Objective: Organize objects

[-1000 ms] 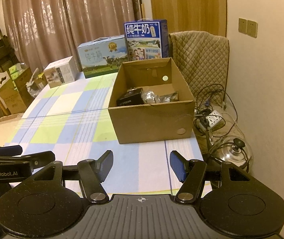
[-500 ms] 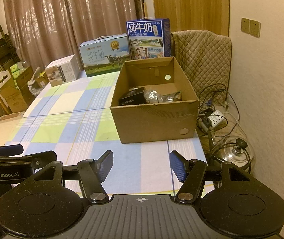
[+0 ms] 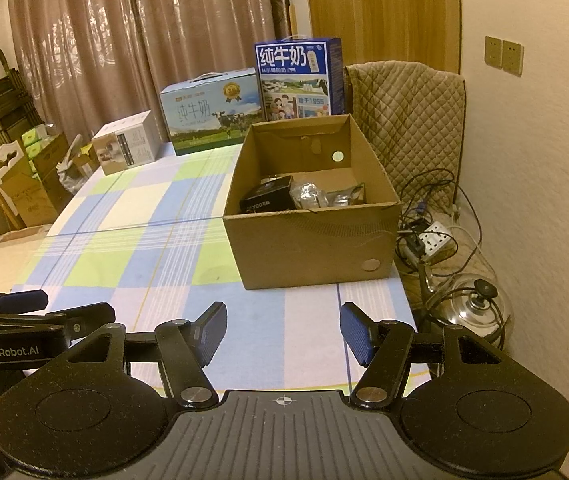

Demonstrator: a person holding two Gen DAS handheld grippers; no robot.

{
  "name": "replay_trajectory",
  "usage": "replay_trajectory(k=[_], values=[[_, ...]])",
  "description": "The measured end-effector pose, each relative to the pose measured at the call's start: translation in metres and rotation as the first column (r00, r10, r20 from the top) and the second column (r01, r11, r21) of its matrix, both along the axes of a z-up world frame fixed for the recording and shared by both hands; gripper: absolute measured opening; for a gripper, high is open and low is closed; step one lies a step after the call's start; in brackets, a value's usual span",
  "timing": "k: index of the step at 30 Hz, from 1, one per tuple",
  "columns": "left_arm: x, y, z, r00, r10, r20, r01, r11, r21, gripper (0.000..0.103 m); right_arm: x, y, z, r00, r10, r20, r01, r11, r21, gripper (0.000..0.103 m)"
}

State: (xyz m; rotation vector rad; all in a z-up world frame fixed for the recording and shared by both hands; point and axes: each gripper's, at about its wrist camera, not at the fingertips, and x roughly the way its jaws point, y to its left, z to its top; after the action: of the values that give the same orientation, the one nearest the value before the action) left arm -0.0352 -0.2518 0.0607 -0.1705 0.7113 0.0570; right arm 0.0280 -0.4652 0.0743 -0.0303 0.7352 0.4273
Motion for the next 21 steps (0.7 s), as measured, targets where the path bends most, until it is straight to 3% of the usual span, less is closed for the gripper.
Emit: replay_trajectory(k=[21], values=[[-0.0016, 0.0019, 0.0020, 1.000, 0.006, 0.011, -0.006, 1.000, -0.028, 0.102, -0.0015, 0.0050, 0.0019, 1.000, 0.002, -0.001, -0.002, 1.000, 0.003, 0.060]])
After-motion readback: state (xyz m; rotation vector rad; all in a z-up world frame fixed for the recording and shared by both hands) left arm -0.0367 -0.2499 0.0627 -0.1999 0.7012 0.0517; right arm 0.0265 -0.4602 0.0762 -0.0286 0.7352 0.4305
